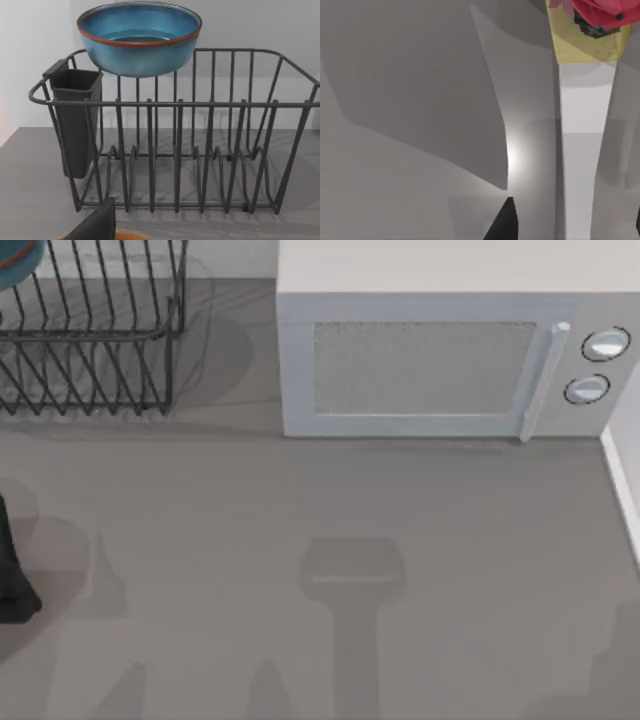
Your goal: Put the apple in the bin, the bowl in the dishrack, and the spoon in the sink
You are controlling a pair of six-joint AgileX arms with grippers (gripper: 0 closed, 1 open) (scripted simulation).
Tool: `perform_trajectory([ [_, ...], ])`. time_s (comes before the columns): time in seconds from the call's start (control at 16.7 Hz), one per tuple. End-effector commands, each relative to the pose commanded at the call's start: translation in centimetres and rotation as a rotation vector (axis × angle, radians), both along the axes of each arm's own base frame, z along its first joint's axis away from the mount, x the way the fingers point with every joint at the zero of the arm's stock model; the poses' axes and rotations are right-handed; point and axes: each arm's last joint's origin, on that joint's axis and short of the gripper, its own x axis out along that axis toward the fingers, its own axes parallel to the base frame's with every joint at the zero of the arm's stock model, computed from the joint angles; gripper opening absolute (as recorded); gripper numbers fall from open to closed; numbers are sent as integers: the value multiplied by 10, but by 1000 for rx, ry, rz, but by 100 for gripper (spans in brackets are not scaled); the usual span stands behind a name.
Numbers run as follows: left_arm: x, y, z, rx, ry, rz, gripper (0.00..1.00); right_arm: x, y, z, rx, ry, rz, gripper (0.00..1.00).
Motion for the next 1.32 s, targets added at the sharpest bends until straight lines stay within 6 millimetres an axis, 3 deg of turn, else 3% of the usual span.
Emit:
perform_trajectory([
  [0.54, 0, 0, 0, 0, 0, 0, 100, -3, 1, 86, 7, 15, -7, 0],
  [1.02, 0, 0, 0, 0, 0, 0, 100, 3, 0, 91, 7, 20, -4, 0],
  [1.32, 0, 0, 0, 0, 0, 0, 100, 53, -10, 107, 16, 54, 22, 0],
])
